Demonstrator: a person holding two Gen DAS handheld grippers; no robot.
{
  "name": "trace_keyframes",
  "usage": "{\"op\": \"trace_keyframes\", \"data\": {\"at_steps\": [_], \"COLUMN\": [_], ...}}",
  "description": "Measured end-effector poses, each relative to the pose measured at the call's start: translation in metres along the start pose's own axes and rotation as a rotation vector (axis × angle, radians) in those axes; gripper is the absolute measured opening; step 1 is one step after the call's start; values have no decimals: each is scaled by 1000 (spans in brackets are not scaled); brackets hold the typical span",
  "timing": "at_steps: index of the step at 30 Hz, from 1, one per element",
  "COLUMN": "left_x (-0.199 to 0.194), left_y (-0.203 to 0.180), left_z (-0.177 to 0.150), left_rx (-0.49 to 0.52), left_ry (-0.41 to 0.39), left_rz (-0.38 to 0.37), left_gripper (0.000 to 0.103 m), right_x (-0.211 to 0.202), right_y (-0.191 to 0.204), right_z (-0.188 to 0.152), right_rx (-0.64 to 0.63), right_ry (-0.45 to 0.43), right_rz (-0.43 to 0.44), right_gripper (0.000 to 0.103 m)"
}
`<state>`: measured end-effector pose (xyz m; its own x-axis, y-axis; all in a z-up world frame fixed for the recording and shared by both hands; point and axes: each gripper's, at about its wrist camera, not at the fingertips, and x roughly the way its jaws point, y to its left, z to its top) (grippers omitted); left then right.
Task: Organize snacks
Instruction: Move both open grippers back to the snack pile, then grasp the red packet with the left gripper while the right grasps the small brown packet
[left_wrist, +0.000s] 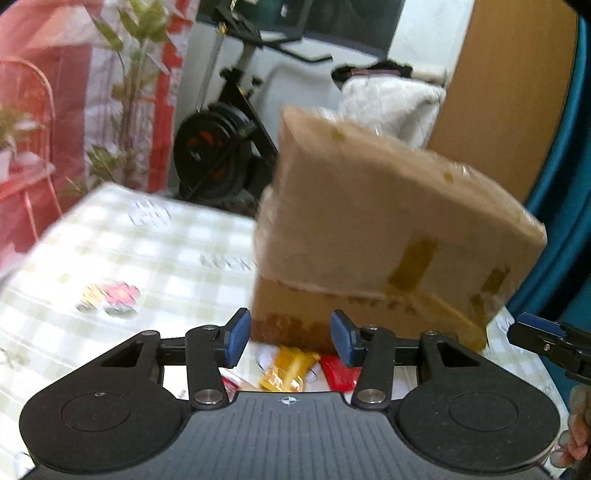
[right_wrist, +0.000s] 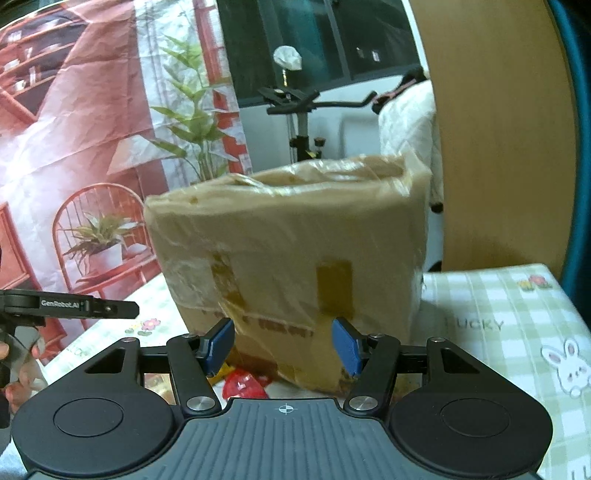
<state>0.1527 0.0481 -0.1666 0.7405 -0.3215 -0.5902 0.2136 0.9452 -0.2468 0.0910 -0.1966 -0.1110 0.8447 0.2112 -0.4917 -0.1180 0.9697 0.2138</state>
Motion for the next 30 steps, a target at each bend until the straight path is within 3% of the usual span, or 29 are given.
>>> {"op": "trace_keyframes", "data": {"at_steps": [6,14,20,26,30], "left_x": [46,100,116,121,114], "left_y": [-23,-42,-44,-56,-63], "left_z": [-20,-30,-31,-36,-41], "left_rx": [27,36,34,72,83], "left_ry": [117,199,227,199,176], "left_rz": [-50,15,44,70,82], "left_gripper": [45,48,52,60,46], "right_x": [10,20,21,27,38], "right_y": [-20,-56,-83,-98,-96], "right_z": [-27,-60,-77,-79,-73], "right_rx": [47,116,144,120,64], "right_ry": [36,76,89,106,110], "right_rz": [-32,-100,-154,-190,-188], "right_gripper": [55,55,55,53,49]}}
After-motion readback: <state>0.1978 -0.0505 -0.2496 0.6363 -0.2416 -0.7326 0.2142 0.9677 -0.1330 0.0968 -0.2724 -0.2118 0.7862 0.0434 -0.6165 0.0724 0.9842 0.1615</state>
